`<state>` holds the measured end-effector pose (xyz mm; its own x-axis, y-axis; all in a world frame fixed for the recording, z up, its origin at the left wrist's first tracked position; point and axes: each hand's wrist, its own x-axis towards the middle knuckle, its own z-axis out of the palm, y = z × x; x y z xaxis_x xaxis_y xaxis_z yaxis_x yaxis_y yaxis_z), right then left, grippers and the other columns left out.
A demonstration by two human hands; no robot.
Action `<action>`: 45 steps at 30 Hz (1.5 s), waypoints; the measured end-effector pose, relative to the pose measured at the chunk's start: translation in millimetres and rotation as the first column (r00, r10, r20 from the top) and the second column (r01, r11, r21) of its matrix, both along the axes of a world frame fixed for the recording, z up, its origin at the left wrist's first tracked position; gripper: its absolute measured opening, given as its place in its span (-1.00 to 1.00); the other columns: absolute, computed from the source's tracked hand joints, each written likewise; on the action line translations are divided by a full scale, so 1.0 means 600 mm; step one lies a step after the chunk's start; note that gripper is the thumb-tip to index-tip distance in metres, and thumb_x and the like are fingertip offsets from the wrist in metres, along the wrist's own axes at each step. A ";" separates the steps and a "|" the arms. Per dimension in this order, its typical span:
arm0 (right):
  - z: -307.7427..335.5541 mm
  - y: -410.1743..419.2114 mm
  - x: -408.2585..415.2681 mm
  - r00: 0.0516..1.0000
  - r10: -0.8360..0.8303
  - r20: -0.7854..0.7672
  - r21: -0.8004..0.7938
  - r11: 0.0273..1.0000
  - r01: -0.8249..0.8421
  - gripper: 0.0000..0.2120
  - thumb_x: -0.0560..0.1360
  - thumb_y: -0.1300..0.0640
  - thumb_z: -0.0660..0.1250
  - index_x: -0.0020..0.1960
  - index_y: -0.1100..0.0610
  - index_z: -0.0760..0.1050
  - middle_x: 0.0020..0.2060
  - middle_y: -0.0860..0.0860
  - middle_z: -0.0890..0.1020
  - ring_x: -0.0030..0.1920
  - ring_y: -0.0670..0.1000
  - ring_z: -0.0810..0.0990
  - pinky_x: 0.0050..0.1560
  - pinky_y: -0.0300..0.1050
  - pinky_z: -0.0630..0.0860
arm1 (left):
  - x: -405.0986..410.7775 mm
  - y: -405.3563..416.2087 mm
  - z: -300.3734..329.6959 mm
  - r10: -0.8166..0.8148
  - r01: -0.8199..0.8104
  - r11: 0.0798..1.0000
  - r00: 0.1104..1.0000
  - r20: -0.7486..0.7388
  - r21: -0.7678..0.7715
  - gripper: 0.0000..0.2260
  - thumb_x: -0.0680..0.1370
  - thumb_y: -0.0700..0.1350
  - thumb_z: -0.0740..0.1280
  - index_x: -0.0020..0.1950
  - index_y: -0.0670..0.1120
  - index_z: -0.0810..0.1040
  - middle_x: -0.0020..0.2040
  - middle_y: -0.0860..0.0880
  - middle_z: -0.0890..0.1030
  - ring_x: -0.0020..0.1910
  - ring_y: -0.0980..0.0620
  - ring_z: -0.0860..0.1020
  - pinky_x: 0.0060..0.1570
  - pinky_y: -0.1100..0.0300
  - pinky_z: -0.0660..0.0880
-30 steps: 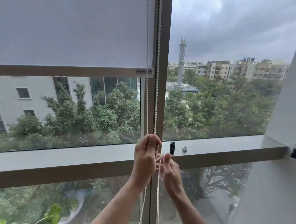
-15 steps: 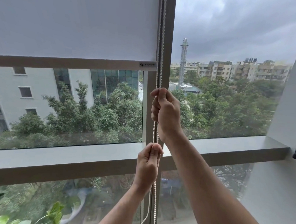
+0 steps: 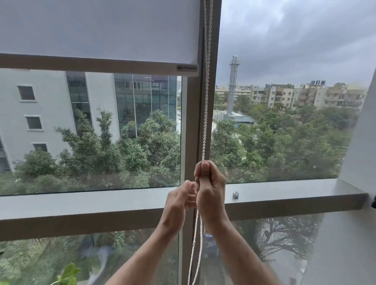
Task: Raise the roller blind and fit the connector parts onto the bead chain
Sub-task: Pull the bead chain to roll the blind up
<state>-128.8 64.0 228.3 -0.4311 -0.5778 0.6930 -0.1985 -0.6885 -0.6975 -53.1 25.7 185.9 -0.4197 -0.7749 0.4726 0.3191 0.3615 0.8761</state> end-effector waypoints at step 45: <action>0.210 0.020 0.005 0.995 0.092 0.025 -0.179 0.980 -0.086 -0.66 0.64 0.07 0.13 -0.29 0.02 0.46 -0.54 -0.09 0.32 -0.55 -0.11 0.21 -0.56 -0.19 0.13 | 0.005 0.008 0.082 -0.079 0.059 0.986 0.989 -0.125 -0.156 -0.70 0.59 0.02 0.20 -0.16 -0.06 0.67 -0.43 -0.02 0.53 -0.48 0.01 0.46 -0.44 0.20 0.41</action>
